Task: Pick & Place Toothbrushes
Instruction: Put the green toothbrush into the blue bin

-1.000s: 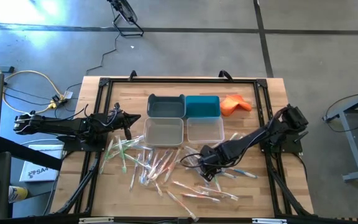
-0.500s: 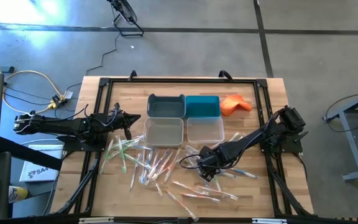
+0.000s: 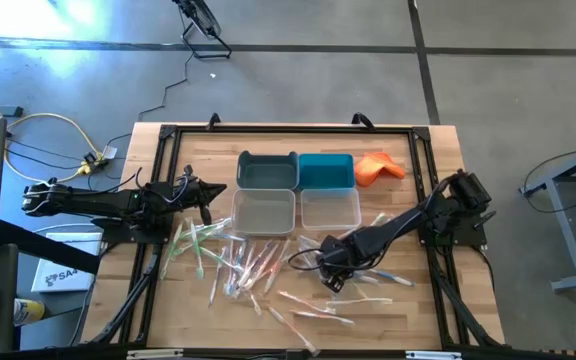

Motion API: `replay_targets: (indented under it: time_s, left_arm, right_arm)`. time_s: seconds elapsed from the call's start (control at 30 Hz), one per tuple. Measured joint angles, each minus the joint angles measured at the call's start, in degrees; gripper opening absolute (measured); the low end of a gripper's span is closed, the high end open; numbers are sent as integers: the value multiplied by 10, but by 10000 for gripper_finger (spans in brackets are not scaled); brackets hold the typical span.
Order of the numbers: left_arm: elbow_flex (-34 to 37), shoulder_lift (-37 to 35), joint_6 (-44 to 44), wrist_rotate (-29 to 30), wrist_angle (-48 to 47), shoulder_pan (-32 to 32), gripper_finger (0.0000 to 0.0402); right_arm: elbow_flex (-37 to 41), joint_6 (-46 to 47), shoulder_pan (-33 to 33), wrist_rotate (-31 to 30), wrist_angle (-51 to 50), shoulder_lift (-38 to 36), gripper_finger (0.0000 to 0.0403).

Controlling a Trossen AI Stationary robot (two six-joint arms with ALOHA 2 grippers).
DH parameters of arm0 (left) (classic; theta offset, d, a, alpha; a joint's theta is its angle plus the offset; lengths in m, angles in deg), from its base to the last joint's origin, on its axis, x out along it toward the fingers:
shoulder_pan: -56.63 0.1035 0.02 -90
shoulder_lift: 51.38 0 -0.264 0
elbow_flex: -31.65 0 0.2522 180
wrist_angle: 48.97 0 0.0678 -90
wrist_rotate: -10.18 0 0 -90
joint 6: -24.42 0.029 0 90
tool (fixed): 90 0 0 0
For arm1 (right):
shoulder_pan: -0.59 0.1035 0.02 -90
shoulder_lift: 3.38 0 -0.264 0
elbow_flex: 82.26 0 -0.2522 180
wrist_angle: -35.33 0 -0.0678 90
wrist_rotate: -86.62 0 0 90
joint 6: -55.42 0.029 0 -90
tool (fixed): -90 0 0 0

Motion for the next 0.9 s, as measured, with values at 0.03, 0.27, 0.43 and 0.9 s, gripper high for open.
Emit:
replay_targets:
  time_s: [0.03, 0.27, 0.43, 0.9]
  left_arm:
    - [0, 0, 0, 0, 0, 0, 0]
    - [0, 0, 0, 0, 0, 0, 0]
    - [0, 0, 0, 0, 0, 0, 0]
    - [0, 0, 0, 0, 0, 0, 0]
  right_arm:
    - [0, 0, -1, 6, 1, 0, 12]
    - [0, 0, -9, 5, 4, -42, 15]
    - [0, -12, -23, -28, 7, -108, 13]
    - [-1, -180, -68, -278, 7, -318, 12]
